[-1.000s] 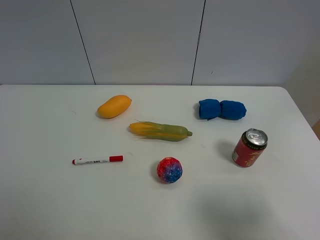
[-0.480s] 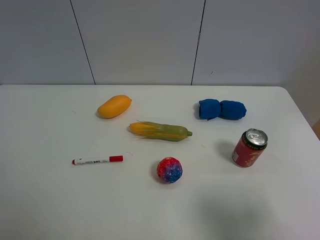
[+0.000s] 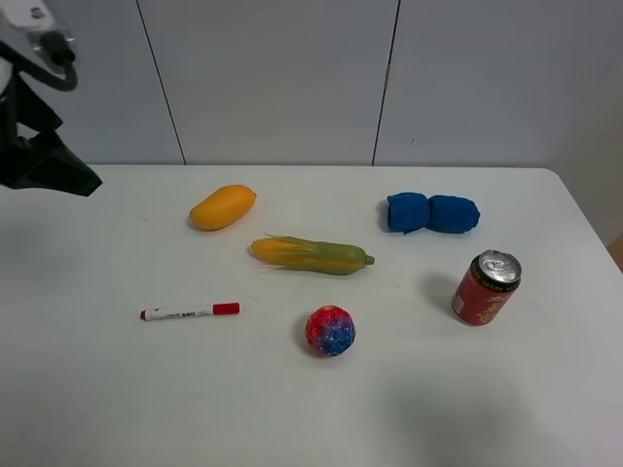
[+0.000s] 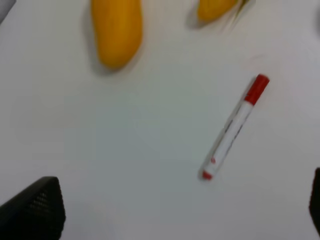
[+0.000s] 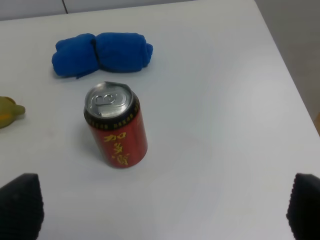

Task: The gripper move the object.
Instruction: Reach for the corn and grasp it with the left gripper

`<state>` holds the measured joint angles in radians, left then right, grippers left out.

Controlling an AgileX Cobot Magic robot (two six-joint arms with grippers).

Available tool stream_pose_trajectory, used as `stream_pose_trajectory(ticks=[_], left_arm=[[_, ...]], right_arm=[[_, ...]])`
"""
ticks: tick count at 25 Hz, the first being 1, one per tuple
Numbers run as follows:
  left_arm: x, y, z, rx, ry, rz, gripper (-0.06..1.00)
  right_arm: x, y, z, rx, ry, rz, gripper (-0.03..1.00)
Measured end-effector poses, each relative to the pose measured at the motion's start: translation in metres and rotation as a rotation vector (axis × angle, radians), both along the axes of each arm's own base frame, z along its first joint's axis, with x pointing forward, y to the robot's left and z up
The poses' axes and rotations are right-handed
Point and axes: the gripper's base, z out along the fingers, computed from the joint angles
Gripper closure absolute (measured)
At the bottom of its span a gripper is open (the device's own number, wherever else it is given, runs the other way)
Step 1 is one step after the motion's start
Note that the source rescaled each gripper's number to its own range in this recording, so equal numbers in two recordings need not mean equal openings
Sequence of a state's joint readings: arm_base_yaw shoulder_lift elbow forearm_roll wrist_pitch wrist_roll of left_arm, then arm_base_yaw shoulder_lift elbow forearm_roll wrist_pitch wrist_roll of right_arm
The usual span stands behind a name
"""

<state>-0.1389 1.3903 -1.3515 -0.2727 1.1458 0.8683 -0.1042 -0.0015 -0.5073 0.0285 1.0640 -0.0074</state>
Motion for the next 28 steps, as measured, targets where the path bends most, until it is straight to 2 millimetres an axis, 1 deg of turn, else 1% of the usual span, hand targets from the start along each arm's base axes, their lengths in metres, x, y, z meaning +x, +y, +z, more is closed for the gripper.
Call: stream_pose_trajectory(ticks=[3,5,7,9,11,15,18,25,28], left_arm=[[0.025,-0.035,-0.009,0.02,0.024,-0.111,-0.06],[0.037,-0.058,-0.02,0.056,0.038,-0.191,-0.06],[0.043,-0.082,-0.03,0.101,0.042,-0.282,-0.06],[0.049,-0.101,-0.044,0.13,0.057,-0.352,-0.06],[0.056,-0.117,-0.063,0.148,0.08,-0.397,-0.06],[0.069,-0.135,-0.097,0.169,0.104,-0.438,-0.06],[0.078,-0.143,-0.114,0.181,0.072,-0.463,-0.06],[0.086,-0.178,-0.136,0.203,-0.105,-0.602,-0.06],[0.087,-0.189,-0.145,0.216,-0.146,-0.655,-0.06]], right_arm=[[0.0,0.0,0.0,0.0,0.0,0.0,-0.03],[0.0,0.0,0.0,0.0,0.0,0.0,-0.03],[0.0,0.0,0.0,0.0,0.0,0.0,-0.03],[0.0,0.0,0.0,0.0,0.0,0.0,-0.03],[0.0,0.0,0.0,0.0,0.0,0.0,-0.03],[0.0,0.0,0.0,0.0,0.0,0.0,-0.03],[0.0,0.0,0.0,0.0,0.0,0.0,-0.03],[0.0,0.0,0.0,0.0,0.0,0.0,-0.03],[0.0,0.0,0.0,0.0,0.0,0.0,-0.03]])
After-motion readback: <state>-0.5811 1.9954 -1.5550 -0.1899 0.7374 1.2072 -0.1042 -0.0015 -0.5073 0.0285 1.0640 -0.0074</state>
